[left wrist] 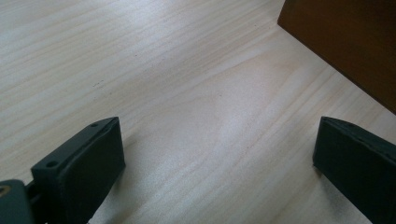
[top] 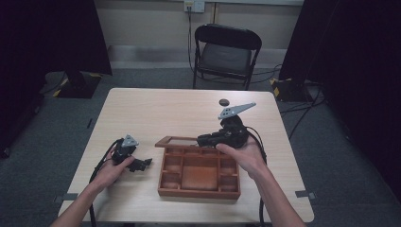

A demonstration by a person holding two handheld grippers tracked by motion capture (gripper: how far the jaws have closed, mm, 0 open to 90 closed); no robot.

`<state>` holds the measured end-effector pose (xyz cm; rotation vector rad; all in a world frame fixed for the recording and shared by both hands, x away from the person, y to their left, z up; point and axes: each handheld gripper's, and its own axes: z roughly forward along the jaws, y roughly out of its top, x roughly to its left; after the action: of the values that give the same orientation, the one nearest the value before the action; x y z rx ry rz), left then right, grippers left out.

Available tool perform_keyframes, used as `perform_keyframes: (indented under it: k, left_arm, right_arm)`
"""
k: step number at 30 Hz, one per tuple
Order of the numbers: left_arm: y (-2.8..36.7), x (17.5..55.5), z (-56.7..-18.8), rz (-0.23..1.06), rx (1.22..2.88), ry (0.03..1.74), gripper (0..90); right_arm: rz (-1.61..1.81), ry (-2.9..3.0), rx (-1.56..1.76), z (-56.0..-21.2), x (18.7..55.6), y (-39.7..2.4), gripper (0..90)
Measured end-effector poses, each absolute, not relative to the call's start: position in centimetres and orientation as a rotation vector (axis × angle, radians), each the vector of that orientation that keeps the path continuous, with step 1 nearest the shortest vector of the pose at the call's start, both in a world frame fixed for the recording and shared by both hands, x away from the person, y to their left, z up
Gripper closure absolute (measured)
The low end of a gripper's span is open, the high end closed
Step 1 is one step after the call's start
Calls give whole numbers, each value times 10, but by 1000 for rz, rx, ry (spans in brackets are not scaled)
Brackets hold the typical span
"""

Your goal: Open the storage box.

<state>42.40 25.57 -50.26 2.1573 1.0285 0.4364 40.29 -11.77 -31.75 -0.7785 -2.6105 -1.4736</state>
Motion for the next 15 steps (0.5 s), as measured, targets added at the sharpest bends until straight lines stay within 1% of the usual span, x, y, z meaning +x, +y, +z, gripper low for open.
perform_keyframes:
  k: [15]
  left_arm:
    - [256,424,-503,436,2158,1028,13]
  right_arm:
    - [-1492,-2587,-796,-316,407,-119,822]
